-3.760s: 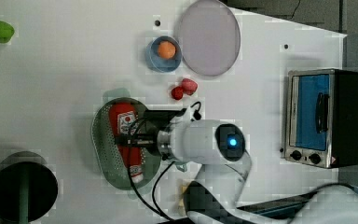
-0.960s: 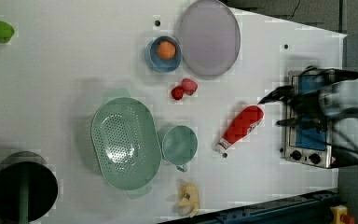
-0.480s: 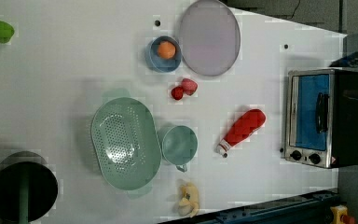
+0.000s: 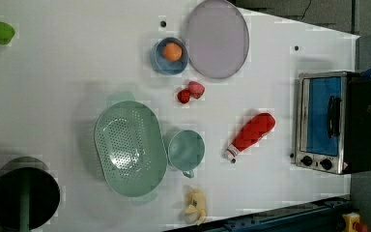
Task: Pick ketchup from strainer and place it on the table
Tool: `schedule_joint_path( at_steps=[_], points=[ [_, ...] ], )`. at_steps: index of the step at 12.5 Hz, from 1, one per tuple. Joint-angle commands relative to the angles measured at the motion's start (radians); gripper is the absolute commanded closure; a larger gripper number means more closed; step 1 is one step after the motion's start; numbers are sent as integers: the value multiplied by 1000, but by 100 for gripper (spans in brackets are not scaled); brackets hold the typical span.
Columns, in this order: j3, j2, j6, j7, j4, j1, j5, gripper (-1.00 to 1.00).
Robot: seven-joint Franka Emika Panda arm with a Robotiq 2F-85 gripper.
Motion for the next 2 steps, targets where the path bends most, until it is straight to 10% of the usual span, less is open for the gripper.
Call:
schedule_joint_path(
  at_steps=[1,2],
  points=[
    [-10,17,-13,9,-1,-16,7,-100],
    [-10,19,-13,9,-1,-16,7,-100]
  ],
)
